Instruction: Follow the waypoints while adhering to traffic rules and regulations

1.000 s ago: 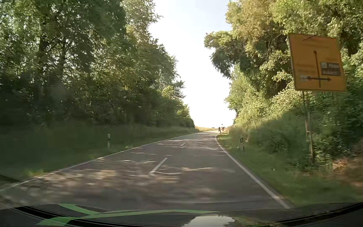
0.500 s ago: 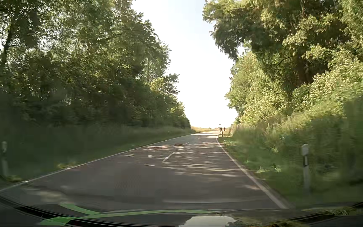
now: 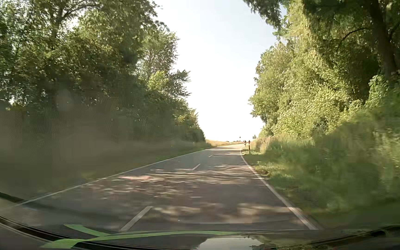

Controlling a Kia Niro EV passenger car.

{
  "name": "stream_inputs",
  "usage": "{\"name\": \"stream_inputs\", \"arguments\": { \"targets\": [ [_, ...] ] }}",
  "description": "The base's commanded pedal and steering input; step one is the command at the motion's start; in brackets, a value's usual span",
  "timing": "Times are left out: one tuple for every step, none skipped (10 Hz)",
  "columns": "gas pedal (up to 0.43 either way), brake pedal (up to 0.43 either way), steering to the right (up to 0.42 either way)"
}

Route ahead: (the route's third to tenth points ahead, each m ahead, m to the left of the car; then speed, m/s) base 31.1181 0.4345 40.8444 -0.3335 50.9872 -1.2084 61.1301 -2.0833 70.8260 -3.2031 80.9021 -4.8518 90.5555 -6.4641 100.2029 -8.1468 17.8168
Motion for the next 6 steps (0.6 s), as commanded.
{"name": "stream_inputs", "arguments": {
  "targets": [
    [0.331,0.0,0.008],
    [0.331,0.0,0.008],
    [0.331,0.0,0.007],
    [0.331,0.0,0.007],
    [0.331,0.0,0.008],
    [0.331,0.0,0.008]
  ]
}}
